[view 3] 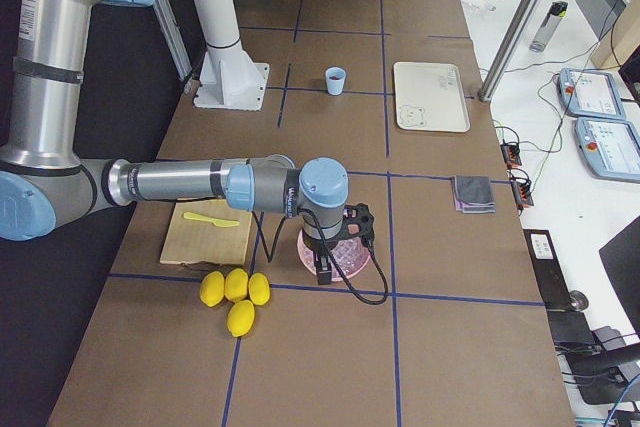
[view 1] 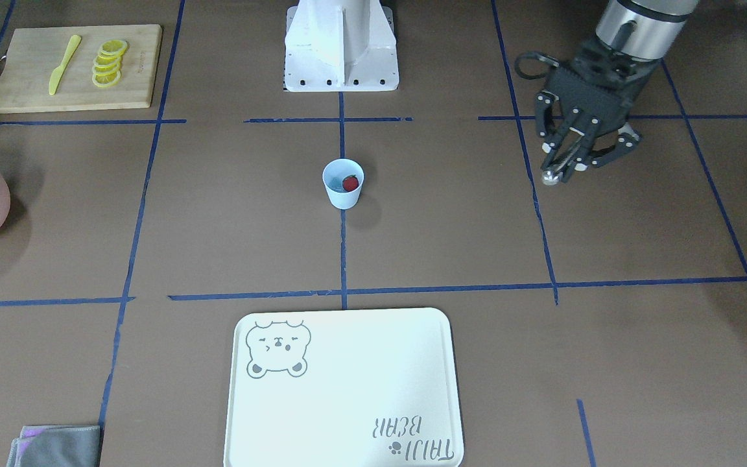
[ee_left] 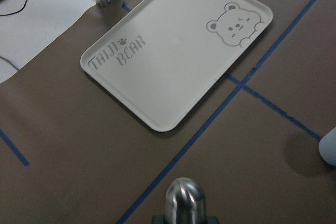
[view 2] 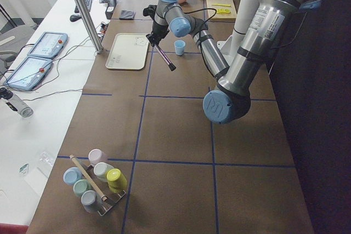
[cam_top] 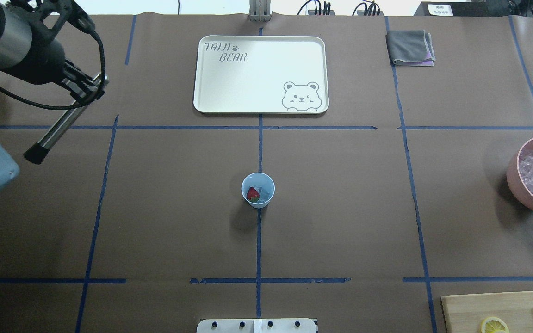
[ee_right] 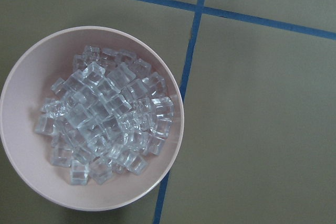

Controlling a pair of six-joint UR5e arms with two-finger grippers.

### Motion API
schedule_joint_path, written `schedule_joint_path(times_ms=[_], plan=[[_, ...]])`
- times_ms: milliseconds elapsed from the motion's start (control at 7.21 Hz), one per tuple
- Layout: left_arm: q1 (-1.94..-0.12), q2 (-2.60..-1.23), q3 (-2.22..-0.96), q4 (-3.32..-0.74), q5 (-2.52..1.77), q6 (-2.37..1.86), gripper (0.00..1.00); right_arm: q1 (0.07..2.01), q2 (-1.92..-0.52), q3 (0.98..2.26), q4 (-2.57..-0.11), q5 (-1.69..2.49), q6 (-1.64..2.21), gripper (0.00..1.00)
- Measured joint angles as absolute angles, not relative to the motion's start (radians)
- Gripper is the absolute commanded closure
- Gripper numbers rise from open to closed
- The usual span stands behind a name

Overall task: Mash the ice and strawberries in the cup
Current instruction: 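Lift the pestle out of the cup and carry it back with the left gripper, then lower the pestle onto the table and open the left gripper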

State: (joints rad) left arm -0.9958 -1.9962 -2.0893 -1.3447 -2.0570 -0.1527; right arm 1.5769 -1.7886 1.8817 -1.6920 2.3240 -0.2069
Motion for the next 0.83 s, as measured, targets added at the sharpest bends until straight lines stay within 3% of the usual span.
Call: schedule_joint_path(times_ms=[416, 832], plan=[[-1.129, -1.834, -2.060, -1.174, -2.070, -0.133, 0.93, 1.577, -1.790, 1.882, -1.692, 2.325, -0.207, 0.01], [-1.188, -1.643, -1.996, -1.260, -2.152, -0.154, 0.95, 1.577, -1.789, 1.882, -1.692, 2.325, -0.207, 0.01]])
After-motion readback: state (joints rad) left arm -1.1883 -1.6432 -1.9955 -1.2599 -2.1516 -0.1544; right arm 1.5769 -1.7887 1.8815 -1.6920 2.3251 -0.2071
